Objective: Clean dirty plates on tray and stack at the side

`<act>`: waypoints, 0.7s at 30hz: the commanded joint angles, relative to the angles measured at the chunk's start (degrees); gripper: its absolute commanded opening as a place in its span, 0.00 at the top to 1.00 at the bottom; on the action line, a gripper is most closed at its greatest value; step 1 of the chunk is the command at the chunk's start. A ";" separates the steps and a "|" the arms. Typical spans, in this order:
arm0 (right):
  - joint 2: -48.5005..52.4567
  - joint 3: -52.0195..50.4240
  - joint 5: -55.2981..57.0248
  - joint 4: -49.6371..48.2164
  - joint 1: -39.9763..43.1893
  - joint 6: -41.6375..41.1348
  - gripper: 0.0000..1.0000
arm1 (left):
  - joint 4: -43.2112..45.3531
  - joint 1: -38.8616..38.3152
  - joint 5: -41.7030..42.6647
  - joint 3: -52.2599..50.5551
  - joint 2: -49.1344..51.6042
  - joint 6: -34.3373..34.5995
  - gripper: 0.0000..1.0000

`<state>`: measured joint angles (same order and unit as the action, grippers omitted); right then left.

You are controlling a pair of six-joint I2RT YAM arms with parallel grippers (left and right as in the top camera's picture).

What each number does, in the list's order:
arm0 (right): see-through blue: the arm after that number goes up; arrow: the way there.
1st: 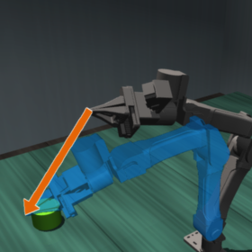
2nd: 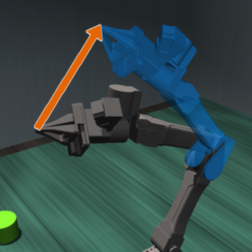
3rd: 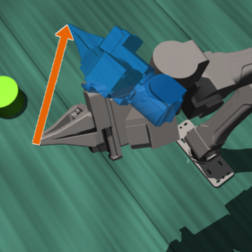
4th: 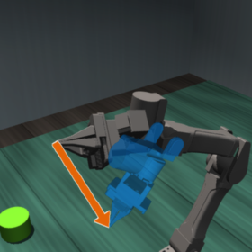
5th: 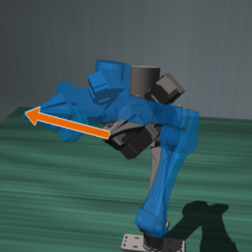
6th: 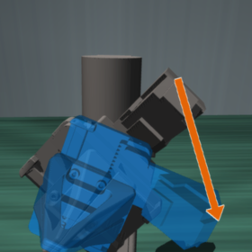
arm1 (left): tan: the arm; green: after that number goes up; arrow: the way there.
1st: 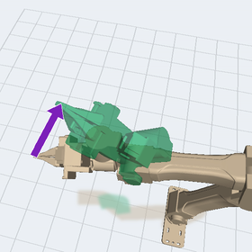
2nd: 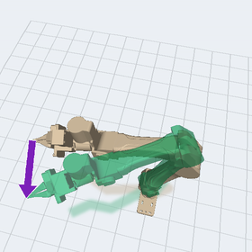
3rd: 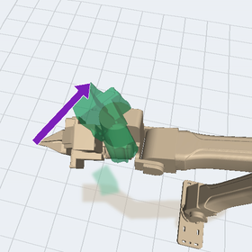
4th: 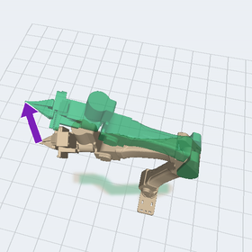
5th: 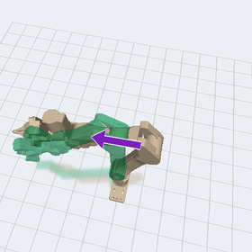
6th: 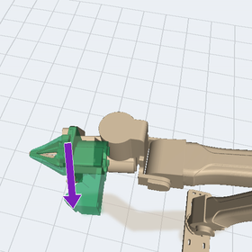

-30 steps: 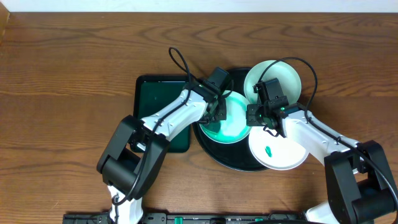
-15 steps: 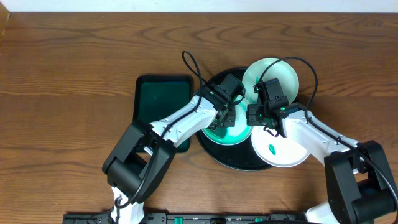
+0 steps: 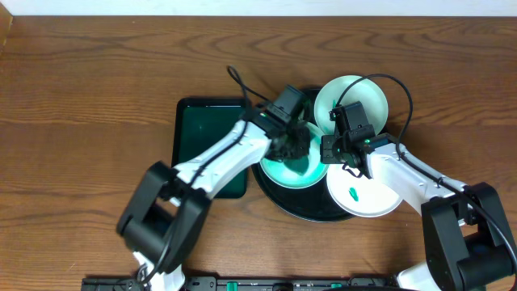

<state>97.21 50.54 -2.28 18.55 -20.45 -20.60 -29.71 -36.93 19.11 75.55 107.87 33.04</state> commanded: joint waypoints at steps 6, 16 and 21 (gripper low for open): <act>-0.50 -0.46 -1.46 -0.09 0.09 -0.61 0.99 | -3.67 0.96 -14.62 -0.15 -2.47 0.28 0.93; -0.50 -0.46 -1.55 -0.13 0.09 -0.61 0.99 | -3.15 0.96 -16.20 -0.50 2.99 0.33 0.93; -0.50 -0.46 -2.29 -0.37 0.09 -0.61 0.99 | -2.97 0.50 -13.99 -0.48 6.54 1.77 0.93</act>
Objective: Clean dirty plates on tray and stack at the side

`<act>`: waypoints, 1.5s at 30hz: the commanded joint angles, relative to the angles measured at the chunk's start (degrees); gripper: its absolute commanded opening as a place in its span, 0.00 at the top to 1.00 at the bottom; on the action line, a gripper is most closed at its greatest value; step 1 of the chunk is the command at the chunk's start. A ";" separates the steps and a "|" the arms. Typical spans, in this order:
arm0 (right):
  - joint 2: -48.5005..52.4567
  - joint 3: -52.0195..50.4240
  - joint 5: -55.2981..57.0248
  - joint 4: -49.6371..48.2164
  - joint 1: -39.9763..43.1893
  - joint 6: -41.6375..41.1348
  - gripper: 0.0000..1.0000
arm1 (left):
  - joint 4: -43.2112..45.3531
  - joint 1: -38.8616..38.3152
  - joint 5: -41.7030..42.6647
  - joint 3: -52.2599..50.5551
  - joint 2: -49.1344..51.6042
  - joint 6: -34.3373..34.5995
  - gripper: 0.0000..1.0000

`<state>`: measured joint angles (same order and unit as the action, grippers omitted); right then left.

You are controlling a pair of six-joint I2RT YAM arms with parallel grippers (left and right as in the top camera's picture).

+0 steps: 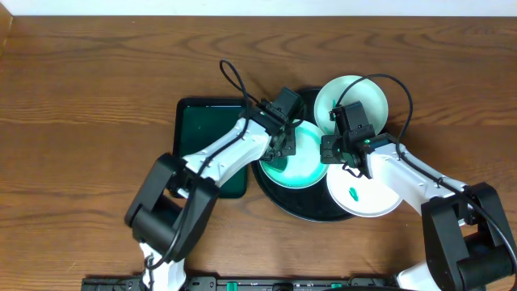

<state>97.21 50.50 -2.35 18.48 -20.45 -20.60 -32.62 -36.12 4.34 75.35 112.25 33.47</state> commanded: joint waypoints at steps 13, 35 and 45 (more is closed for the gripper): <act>-0.50 -0.42 -2.23 -0.33 0.09 -0.59 0.99 | 2.36 -0.50 20.44 -0.02 2.73 -3.43 0.93; -0.50 -0.42 -2.25 -0.28 0.09 -0.59 0.99 | 0.52 2.93 11.74 1.36 -9.46 -5.60 0.93; -0.50 -0.42 -2.25 -0.31 0.09 -0.59 0.99 | 0.28 2.86 5.18 -0.20 -9.44 -4.98 0.93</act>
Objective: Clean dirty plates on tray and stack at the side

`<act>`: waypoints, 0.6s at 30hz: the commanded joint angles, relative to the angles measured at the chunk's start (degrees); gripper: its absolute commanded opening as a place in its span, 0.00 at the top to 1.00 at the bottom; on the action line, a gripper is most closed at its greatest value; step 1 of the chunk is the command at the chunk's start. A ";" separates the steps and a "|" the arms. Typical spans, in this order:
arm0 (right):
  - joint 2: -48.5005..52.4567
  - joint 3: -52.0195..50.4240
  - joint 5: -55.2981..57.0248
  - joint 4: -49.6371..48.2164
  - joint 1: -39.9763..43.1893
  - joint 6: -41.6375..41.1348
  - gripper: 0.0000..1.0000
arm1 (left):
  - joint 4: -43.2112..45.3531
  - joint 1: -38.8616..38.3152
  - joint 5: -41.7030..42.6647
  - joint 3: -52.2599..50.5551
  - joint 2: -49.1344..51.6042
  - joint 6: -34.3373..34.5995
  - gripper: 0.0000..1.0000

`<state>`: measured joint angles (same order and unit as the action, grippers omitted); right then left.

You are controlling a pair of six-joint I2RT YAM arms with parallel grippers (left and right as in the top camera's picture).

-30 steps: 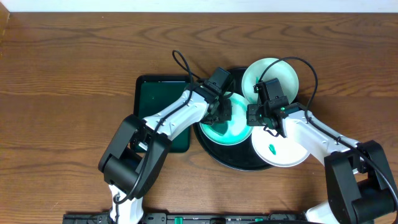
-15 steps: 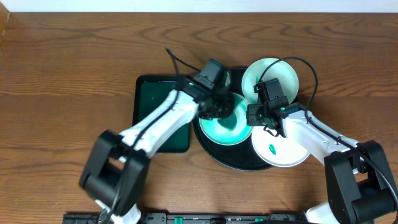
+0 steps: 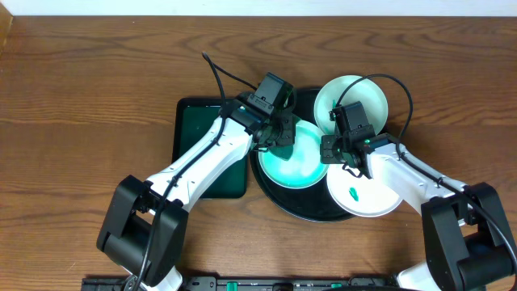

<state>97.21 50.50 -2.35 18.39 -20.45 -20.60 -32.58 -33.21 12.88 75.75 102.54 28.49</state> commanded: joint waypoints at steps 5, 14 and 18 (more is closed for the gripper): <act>-0.50 -0.42 -2.25 -0.20 0.09 -0.59 0.99 | 3.15 -0.09 -3.78 -3.17 0.33 0.09 0.93; -0.50 -0.42 -2.25 -0.20 0.09 -0.59 0.99 | 7.61 -0.09 -9.09 -8.37 0.37 3.15 0.93; -0.50 -0.42 -2.25 -0.22 0.09 -0.59 0.99 | 10.36 -0.39 -9.07 -10.25 0.39 3.17 0.92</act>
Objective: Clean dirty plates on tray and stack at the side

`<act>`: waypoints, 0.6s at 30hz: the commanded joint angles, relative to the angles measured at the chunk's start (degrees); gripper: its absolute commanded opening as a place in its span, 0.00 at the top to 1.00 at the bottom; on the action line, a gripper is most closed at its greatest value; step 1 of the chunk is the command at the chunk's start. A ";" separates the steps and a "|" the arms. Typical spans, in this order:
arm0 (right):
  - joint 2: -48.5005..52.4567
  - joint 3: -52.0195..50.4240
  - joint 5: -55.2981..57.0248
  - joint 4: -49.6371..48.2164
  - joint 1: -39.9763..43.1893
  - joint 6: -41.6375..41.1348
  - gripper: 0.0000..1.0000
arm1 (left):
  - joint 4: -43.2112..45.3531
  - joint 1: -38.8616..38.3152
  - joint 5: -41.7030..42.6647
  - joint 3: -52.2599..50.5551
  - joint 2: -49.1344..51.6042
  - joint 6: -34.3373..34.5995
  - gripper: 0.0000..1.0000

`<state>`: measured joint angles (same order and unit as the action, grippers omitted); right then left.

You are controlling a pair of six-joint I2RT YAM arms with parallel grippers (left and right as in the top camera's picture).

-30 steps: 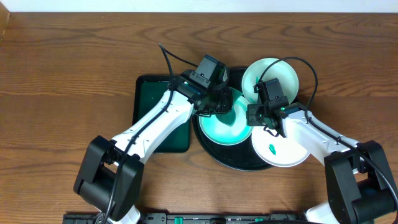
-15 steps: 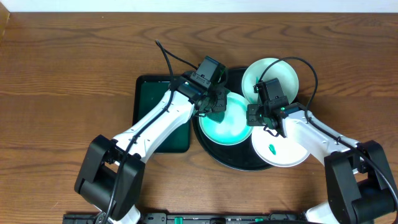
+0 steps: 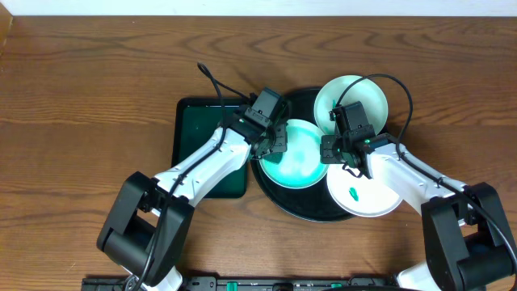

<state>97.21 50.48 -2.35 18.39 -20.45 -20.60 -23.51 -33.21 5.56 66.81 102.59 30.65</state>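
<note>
A turquoise plate [image 3: 297, 158] lies on the round black tray [image 3: 300, 206]. My left gripper [image 3: 273, 144] hangs over the plate's left rim, its fingers hidden under the wrist, so whether it holds anything cannot be told. My right gripper [image 3: 327, 150] sits at the plate's right rim and looks shut on it. One white plate [image 3: 367, 97] with green specks lies at the tray's far right edge. Another white plate [image 3: 371, 198], carrying a small green scrap [image 3: 353, 193], lies at the near right.
A dark green rectangular tray [image 3: 202, 137] lies on the wooden table just left of the black tray, partly under my left arm. Cables loop above both wrists.
My left gripper has shifted slightly left and nearer, from the plate's far-left rim to its left rim. The right arm and all plates are where they were.
My left gripper was first over the middle of the turquoise plate. It then stood over the plate's left half, later at the far-left rim, and now at the left rim. My right gripper stayed at the plate's right rim throughout.
</note>
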 commanded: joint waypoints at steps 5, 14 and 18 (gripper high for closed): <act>-0.50 -0.39 -2.25 -0.20 0.09 -0.59 0.99 | 3.72 -1.55 -1.79 -2.84 0.42 1.42 0.93; -0.50 -0.39 -2.25 -0.22 0.09 -0.59 0.99 | 4.15 -2.03 -1.75 -2.84 2.99 3.13 0.93; -0.50 -0.39 -2.23 -0.22 0.09 -0.59 0.99 | 4.09 -2.01 -0.37 -2.84 5.70 4.17 0.93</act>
<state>97.21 50.48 -2.35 18.39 -20.45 -20.60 -19.14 -35.38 4.97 64.40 106.00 33.32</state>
